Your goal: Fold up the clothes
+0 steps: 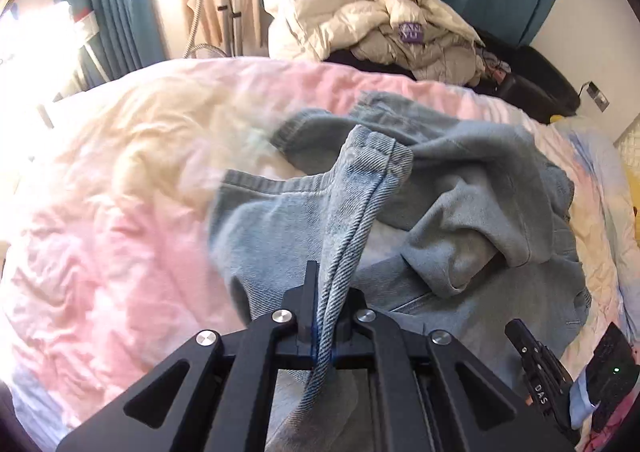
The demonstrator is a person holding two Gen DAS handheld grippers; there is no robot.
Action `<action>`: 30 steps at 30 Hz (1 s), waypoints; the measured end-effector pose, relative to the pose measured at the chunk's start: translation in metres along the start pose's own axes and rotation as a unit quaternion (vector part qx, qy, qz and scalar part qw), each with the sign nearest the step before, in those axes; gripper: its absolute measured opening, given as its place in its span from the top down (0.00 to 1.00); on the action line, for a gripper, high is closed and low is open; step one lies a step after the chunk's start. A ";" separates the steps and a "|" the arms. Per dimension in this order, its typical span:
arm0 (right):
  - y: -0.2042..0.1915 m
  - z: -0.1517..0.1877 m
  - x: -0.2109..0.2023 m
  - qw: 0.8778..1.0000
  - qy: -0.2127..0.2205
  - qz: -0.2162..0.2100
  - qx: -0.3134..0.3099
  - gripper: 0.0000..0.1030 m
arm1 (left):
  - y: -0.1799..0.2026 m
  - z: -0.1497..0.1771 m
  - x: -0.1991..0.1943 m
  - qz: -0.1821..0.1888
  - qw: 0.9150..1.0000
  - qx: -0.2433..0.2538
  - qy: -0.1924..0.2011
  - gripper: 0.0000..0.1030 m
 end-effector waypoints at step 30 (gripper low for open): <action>0.026 0.032 -0.033 0.997 -0.037 0.007 0.070 0.93 | -0.291 0.116 -0.086 0.002 0.955 -0.295 0.044 0.97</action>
Point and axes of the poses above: each gripper's, at about its wrist camera, not at the fingertips, and x roughly the way its jaws point, y to its right, z to its underside, the point moved 9 cm from there along x, roughly the way its jaws point, and after that the axes turned 10 degrees about -x, right-handed, at the moved point
